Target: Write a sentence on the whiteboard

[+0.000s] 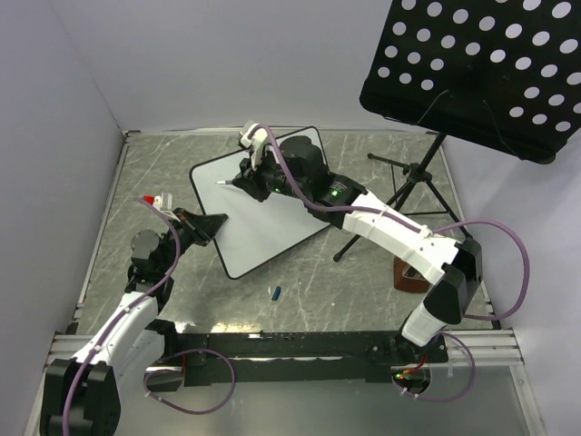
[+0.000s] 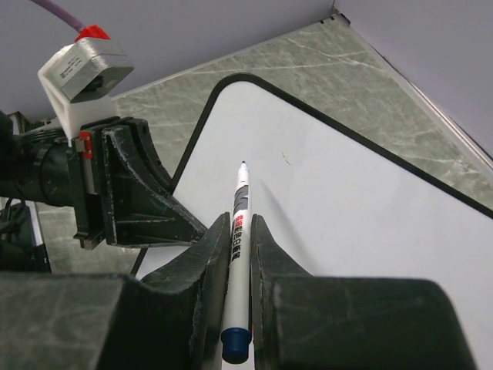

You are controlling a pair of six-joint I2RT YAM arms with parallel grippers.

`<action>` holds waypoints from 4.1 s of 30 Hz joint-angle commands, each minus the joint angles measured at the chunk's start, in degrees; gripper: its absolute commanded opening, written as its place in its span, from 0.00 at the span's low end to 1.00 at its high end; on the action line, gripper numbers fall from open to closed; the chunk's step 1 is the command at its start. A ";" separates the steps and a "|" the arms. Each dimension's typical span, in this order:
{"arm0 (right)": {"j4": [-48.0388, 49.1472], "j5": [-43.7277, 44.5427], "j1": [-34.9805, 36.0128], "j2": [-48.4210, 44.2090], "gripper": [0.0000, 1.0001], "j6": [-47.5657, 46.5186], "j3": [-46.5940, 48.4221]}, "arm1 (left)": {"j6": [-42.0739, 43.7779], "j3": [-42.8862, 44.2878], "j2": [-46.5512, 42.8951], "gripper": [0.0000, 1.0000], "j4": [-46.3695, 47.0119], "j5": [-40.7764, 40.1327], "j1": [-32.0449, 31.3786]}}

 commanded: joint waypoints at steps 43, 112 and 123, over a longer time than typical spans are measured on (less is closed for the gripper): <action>4.83 -0.19 -1.96 3.90 0.00 7.15 0.74 | 2.82 -0.08 1.09 0.01 4.42 3.43 -0.45; 3.16 -1.42 -1.26 1.18 0.00 7.50 -0.76 | 3.62 0.09 2.59 0.01 5.30 3.61 -0.45; 3.34 -0.80 -2.22 3.64 0.00 7.58 1.61 | 3.88 0.09 2.24 0.01 4.77 3.70 -0.45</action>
